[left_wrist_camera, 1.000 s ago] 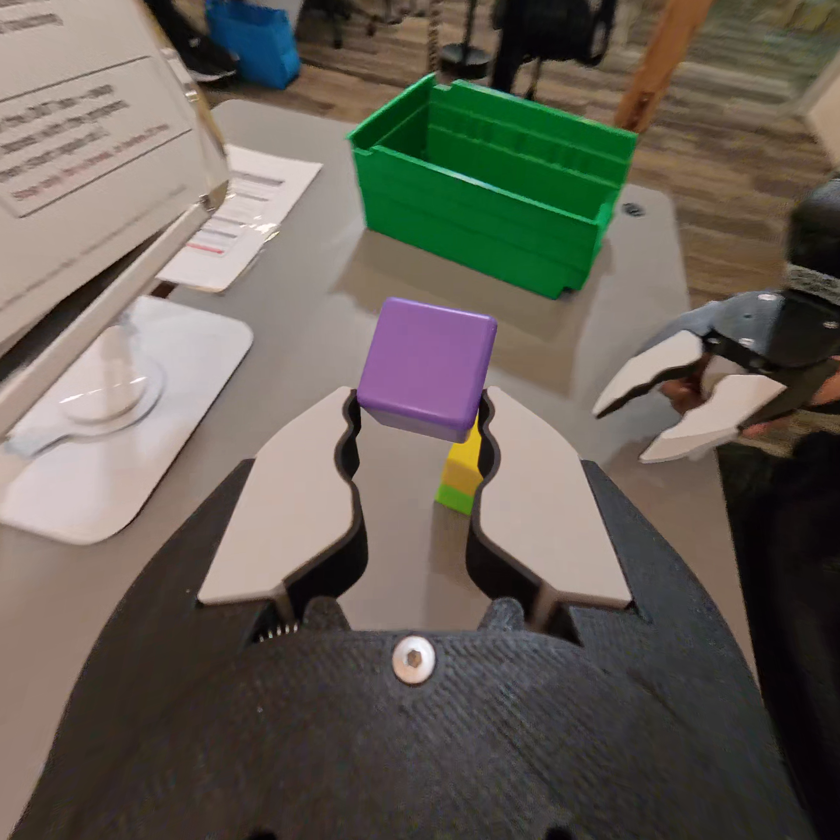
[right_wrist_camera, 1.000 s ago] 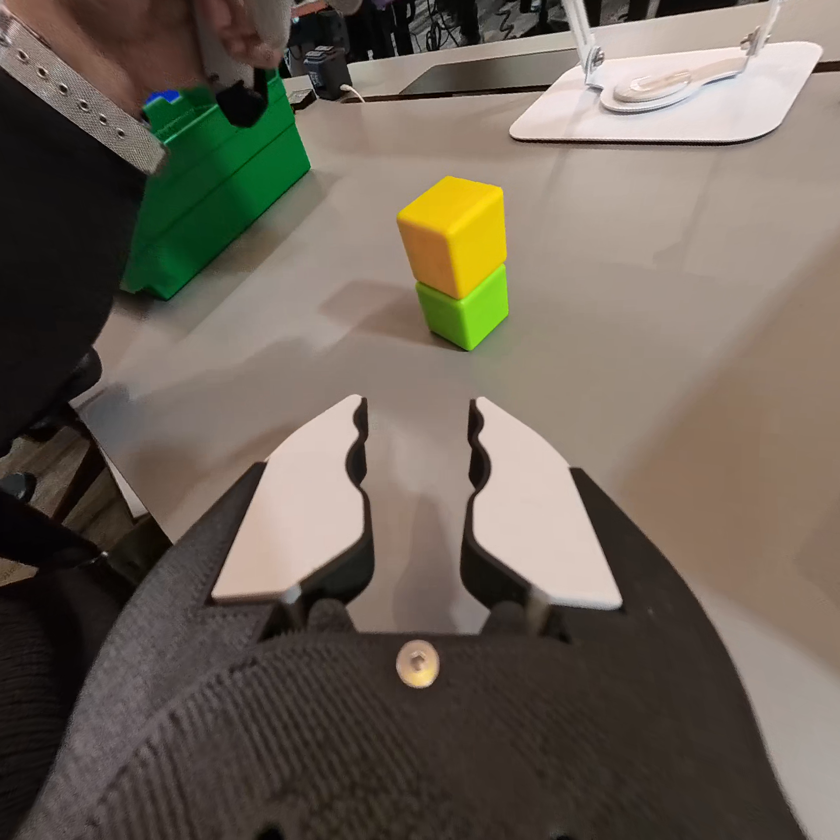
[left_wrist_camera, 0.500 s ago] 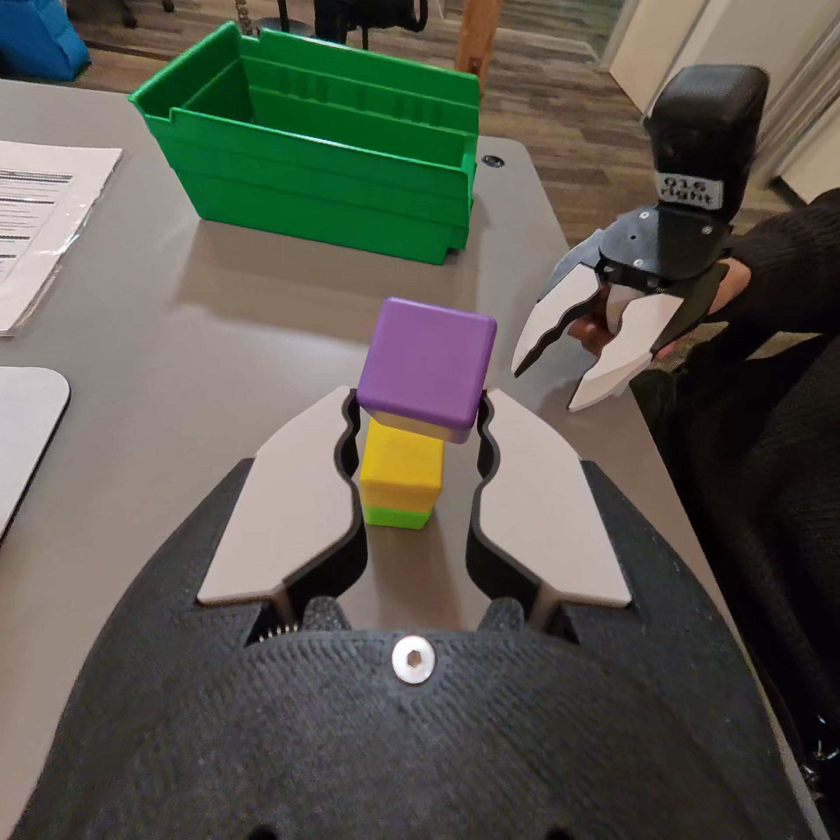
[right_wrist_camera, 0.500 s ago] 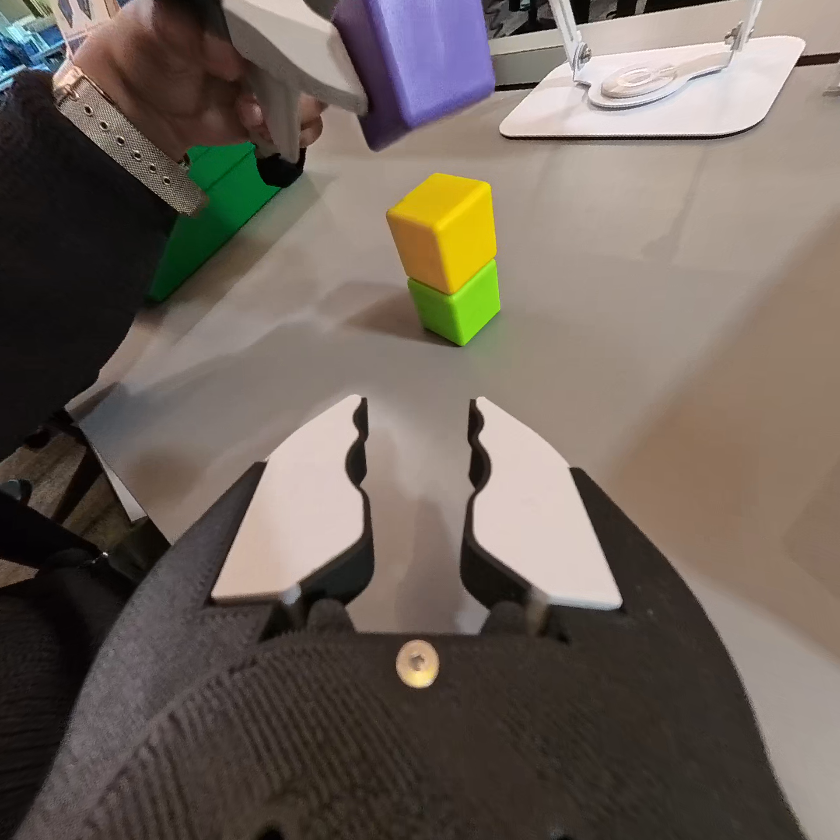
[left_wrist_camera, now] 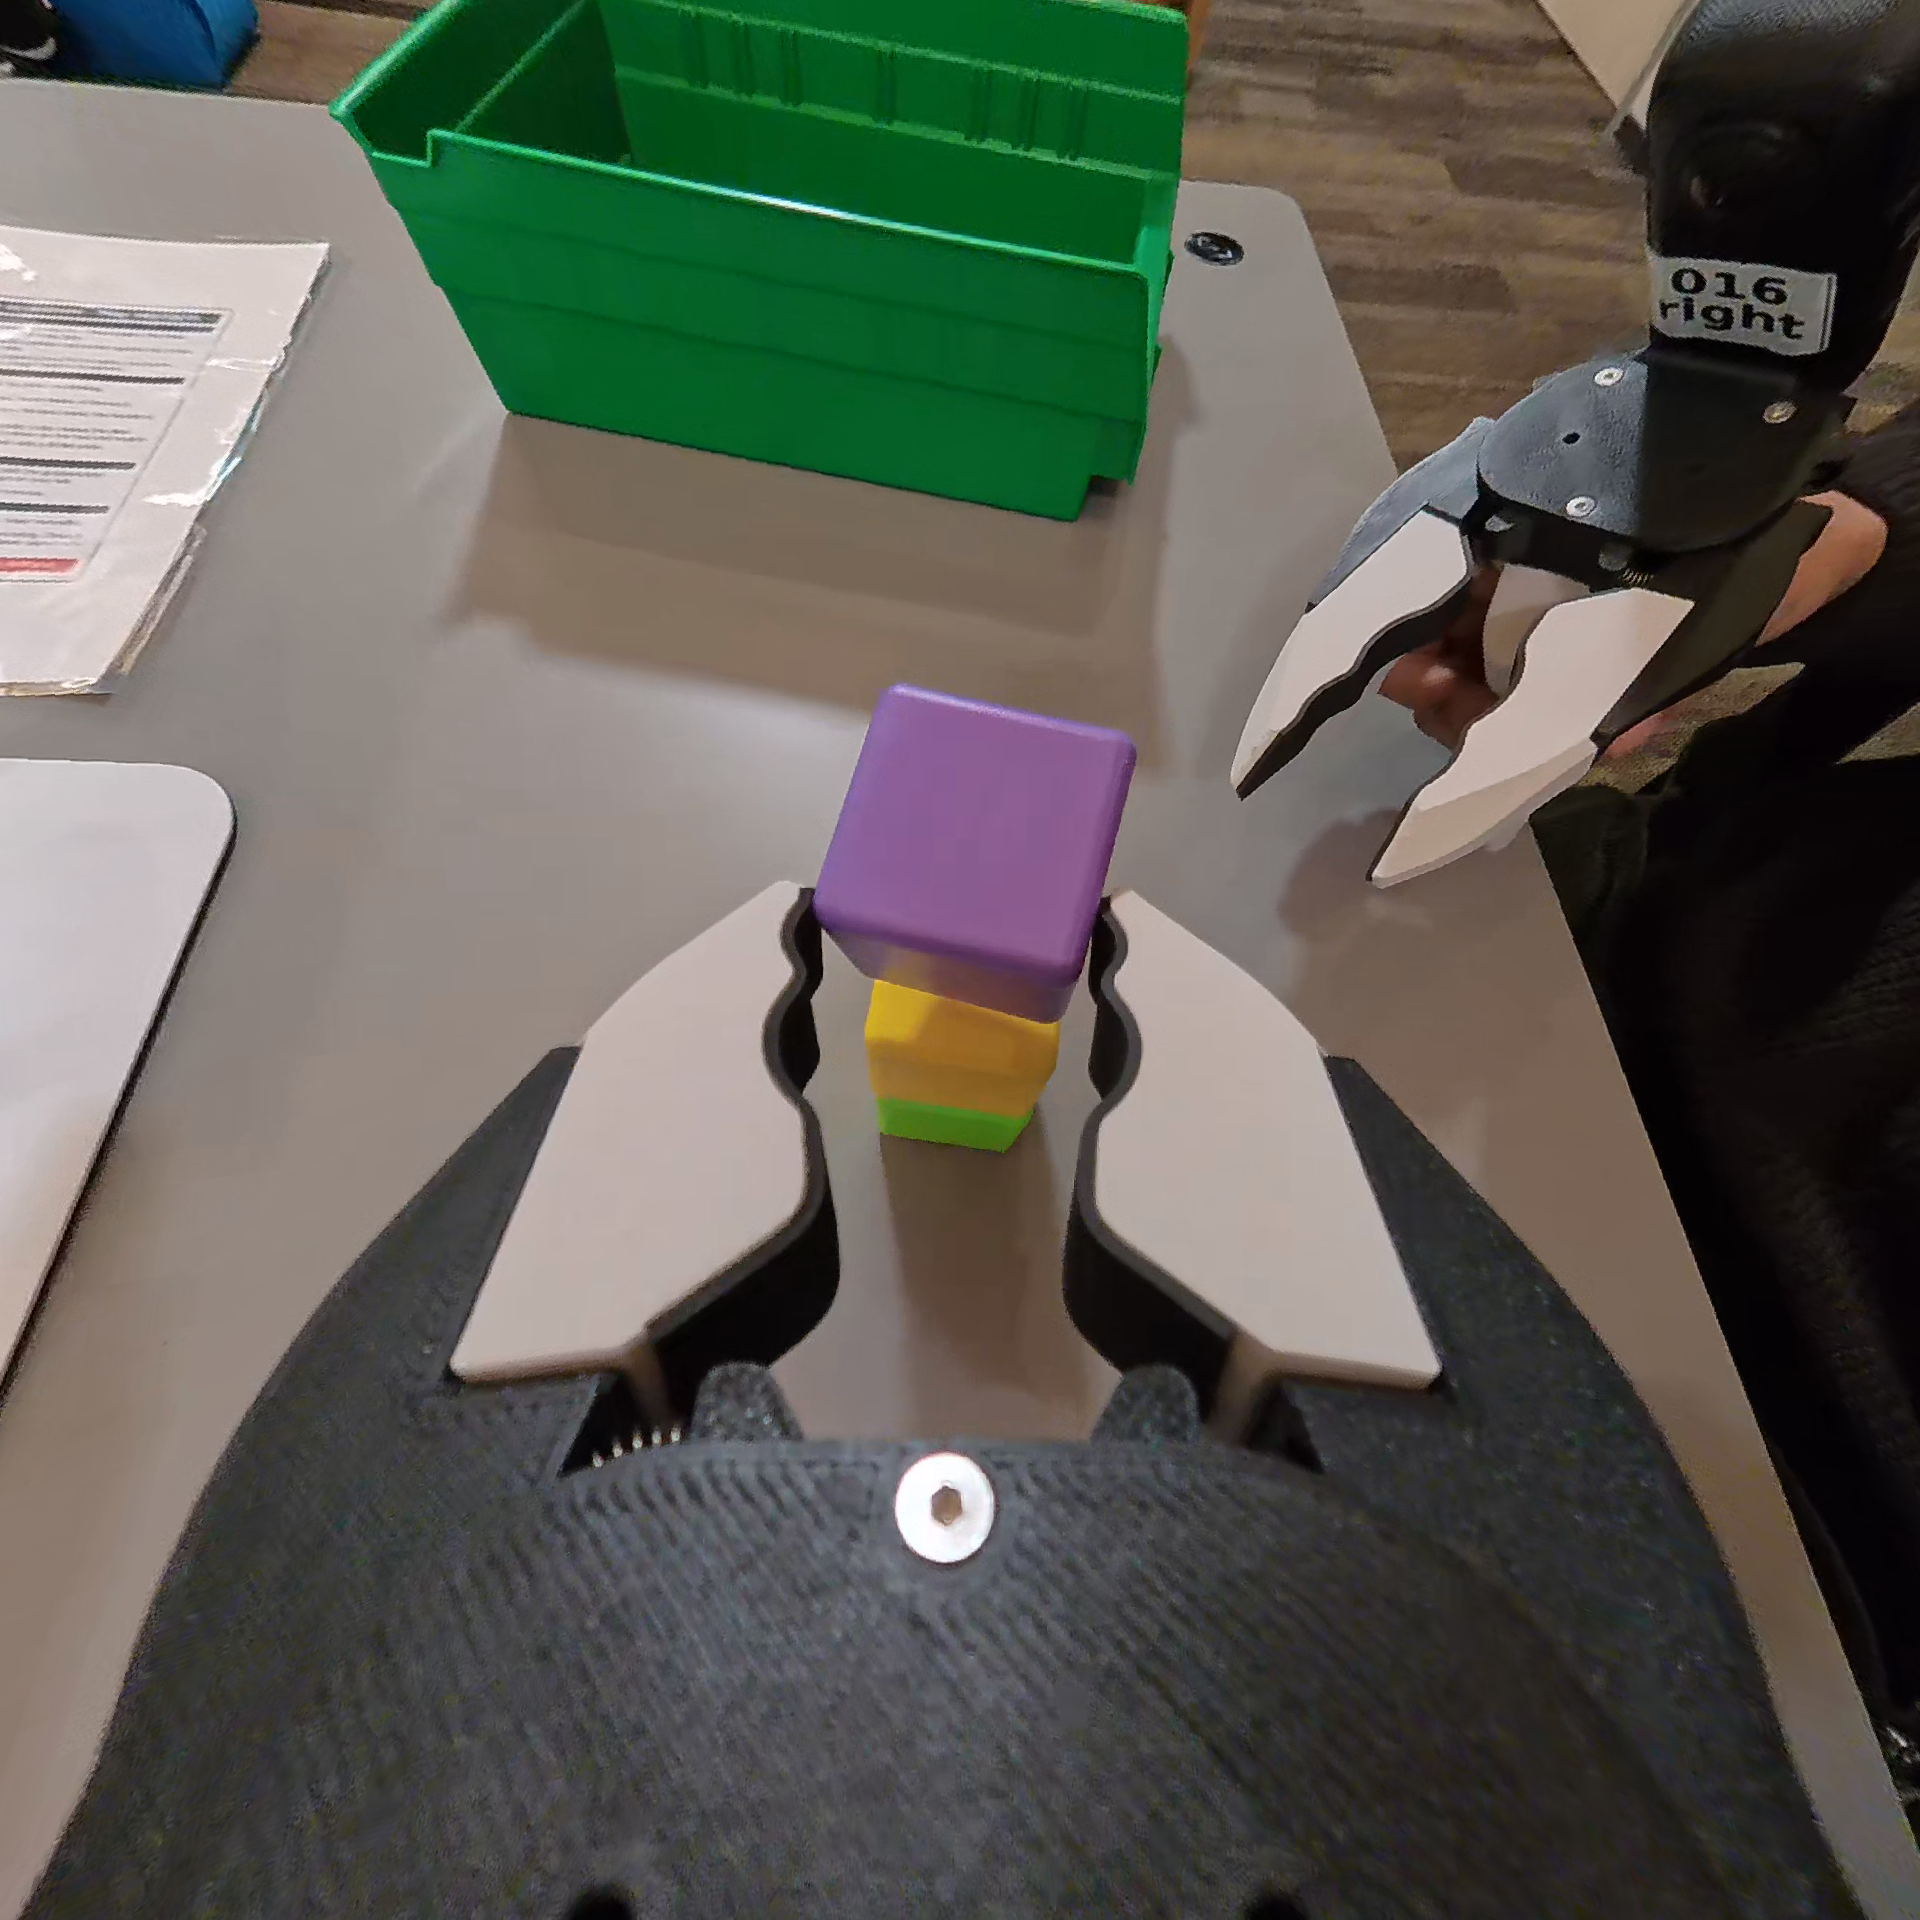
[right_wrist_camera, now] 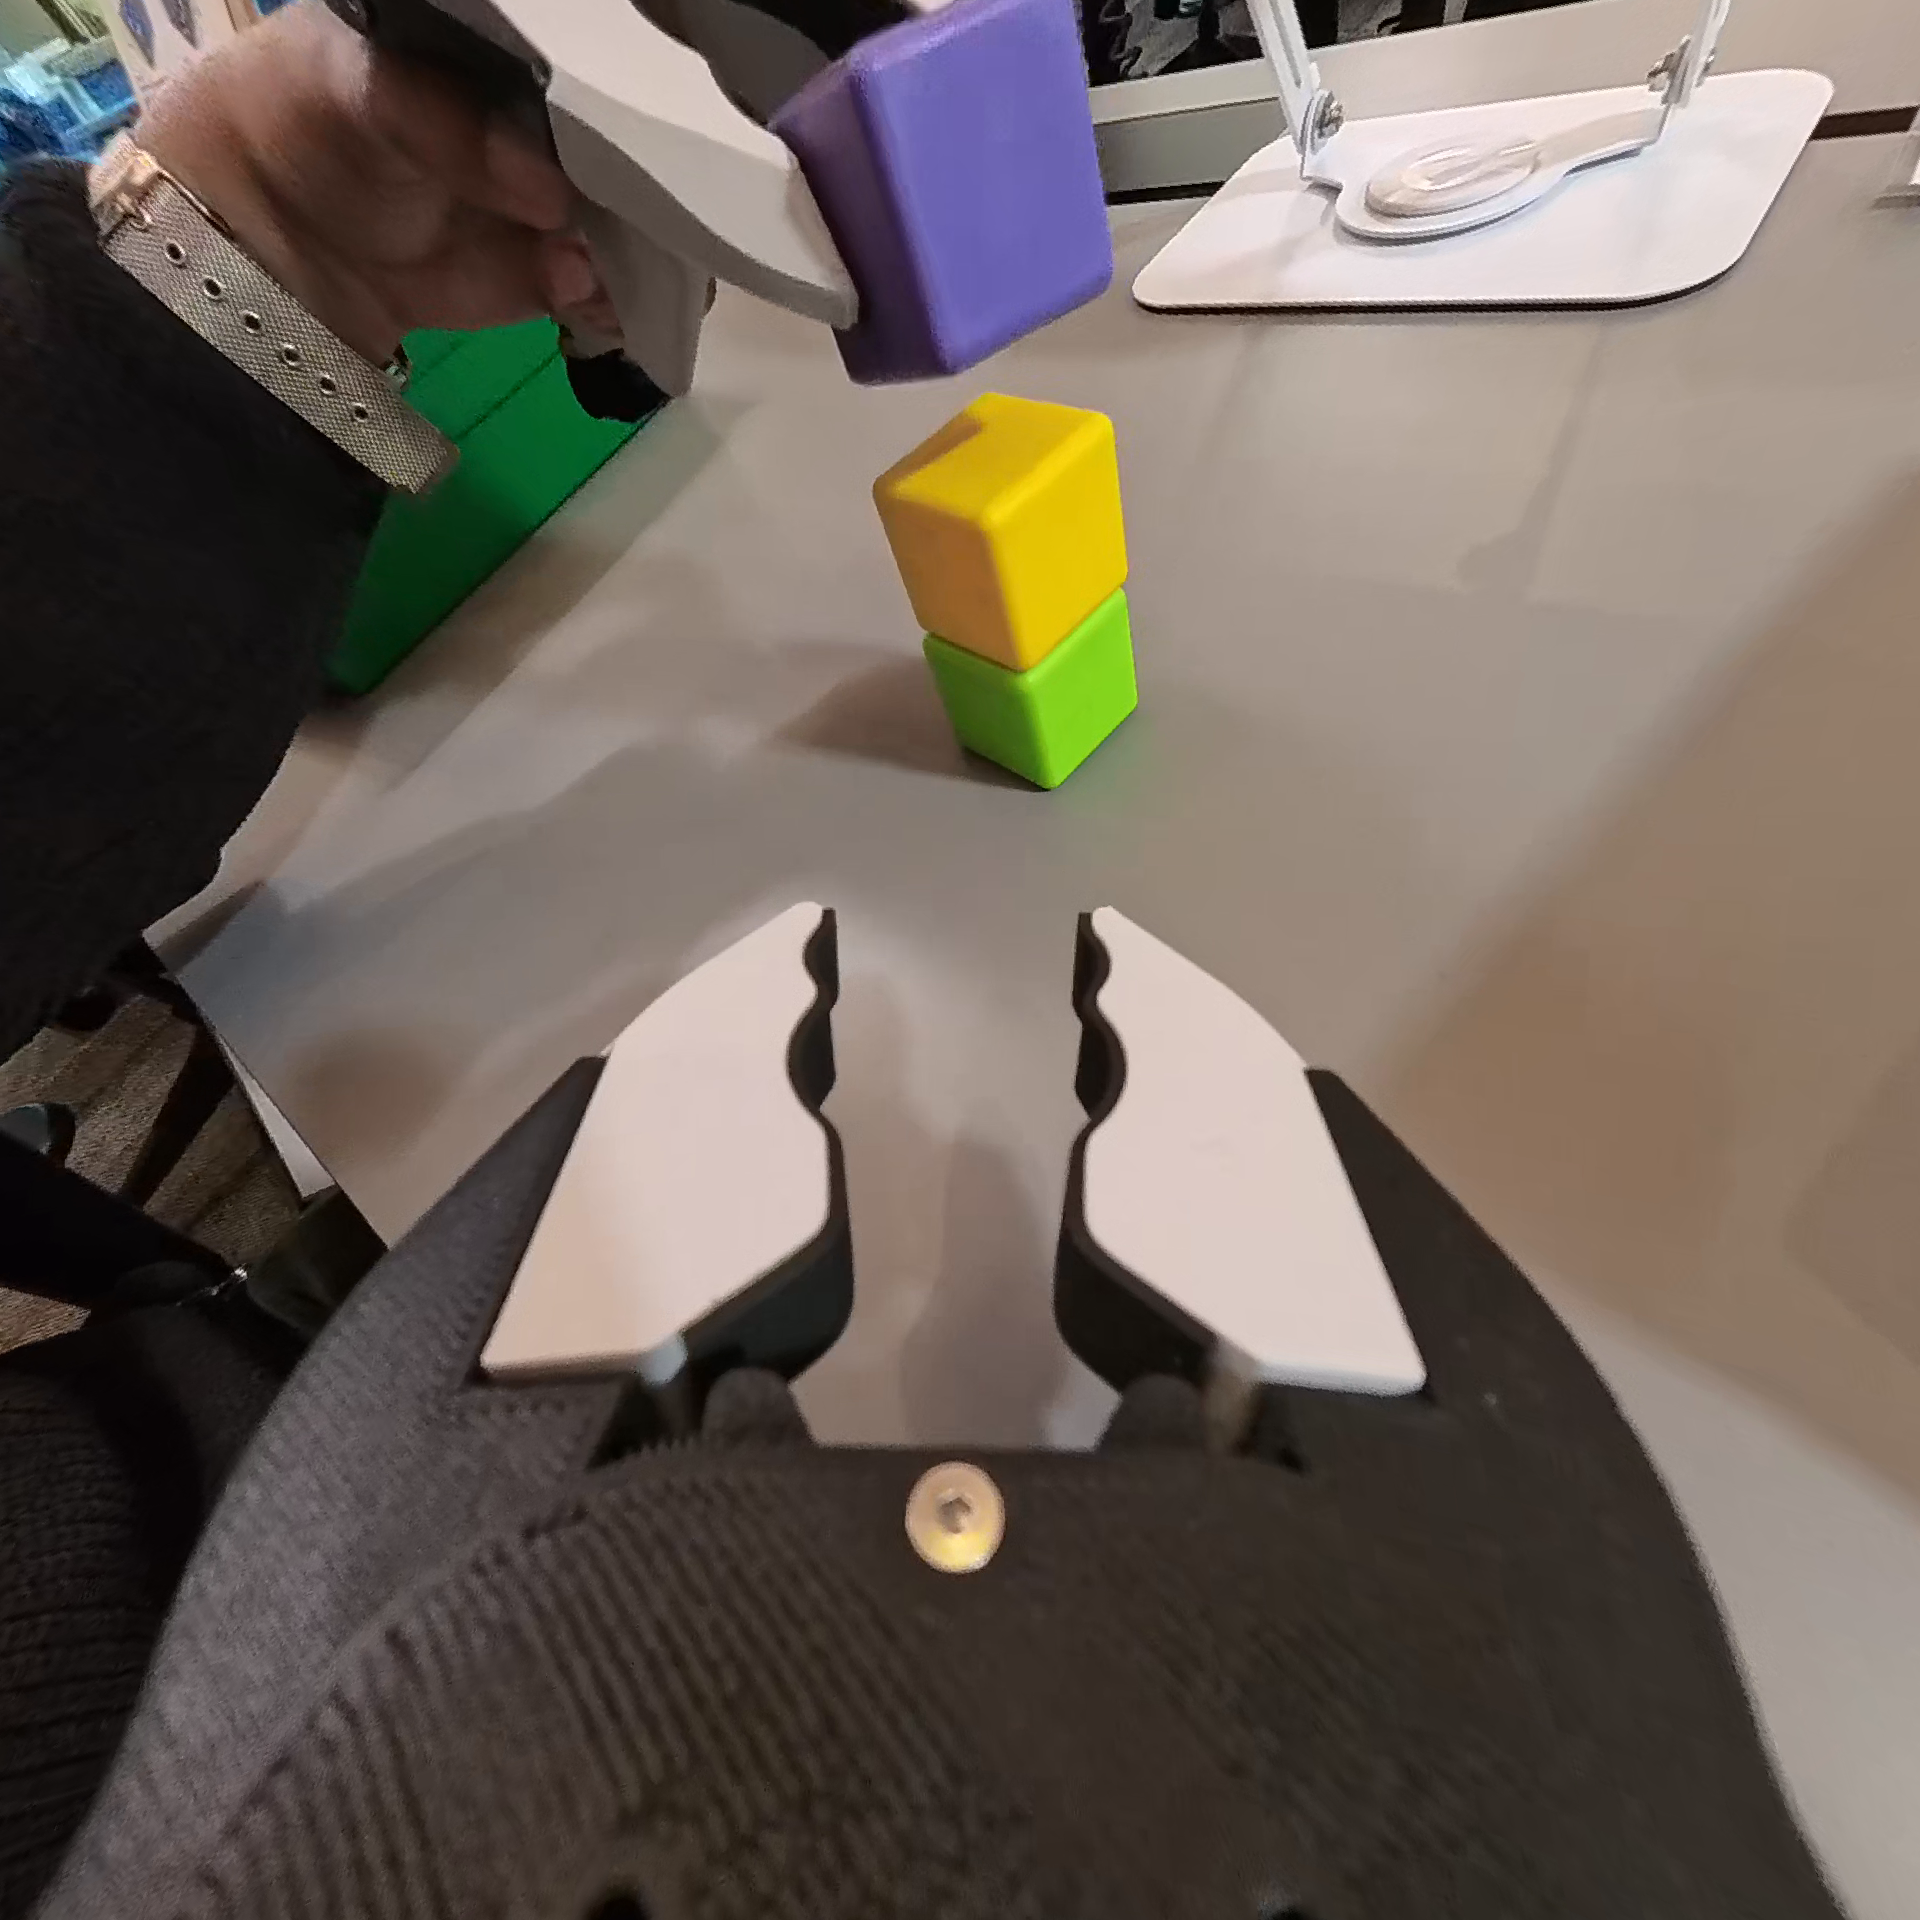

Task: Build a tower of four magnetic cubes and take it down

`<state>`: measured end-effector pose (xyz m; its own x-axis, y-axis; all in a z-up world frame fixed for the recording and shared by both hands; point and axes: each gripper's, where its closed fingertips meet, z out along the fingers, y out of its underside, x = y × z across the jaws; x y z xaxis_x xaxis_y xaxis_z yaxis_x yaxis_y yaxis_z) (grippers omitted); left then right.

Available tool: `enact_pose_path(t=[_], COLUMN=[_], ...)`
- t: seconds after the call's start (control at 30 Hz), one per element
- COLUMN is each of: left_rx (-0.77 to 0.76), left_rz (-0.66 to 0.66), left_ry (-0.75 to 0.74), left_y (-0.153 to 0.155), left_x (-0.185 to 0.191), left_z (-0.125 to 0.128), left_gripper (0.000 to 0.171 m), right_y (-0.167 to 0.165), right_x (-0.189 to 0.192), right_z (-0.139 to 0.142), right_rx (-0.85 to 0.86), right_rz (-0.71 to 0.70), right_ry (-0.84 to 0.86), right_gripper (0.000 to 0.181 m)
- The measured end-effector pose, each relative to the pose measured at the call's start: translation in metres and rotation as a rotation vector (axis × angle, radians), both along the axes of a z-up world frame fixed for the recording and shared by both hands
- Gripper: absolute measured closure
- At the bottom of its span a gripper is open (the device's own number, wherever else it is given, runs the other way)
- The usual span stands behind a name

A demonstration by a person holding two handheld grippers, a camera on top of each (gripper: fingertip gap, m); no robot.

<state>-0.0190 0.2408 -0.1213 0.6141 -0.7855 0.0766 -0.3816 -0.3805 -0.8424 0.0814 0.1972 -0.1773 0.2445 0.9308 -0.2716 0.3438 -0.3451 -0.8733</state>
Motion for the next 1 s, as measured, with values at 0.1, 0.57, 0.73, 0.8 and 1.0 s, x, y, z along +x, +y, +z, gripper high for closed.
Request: enact_pose_path(t=[0.1, 0.57, 0.73, 0.8, 1.0], left_rx=[-0.006, -0.022, -0.014, 0.009, 0.037], left_rz=[-0.003, 0.013, 0.048, 0.103, 0.147], left_ry=[0.032, 0.093, 0.111, 0.128, 0.172], left_y=[-0.001, 0.001, 0.005, 0.012, 0.016], left_x=[0.000, -0.003, -0.007, -0.012, -0.013], left_z=[-0.004, -0.018, -0.018, -0.017, -0.017], left_gripper=[0.121, 0.122, 0.122, 0.123, 0.122], right_y=[0.000, -0.001, -0.001, -0.001, -0.001], right_x=[-0.001, -0.001, -0.001, -0.001, -0.001], right_z=[0.000, -0.001, -0.001, -0.001, -0.001], right_rx=[0.000, -0.001, -0.002, -0.002, -0.003], right_rz=[0.002, 0.005, 0.005, 0.006, 0.006], right_ry=[-0.002, -0.004, -0.004, -0.004, -0.005], right_gripper=[0.137, 0.137, 0.136, 0.136, 0.136])
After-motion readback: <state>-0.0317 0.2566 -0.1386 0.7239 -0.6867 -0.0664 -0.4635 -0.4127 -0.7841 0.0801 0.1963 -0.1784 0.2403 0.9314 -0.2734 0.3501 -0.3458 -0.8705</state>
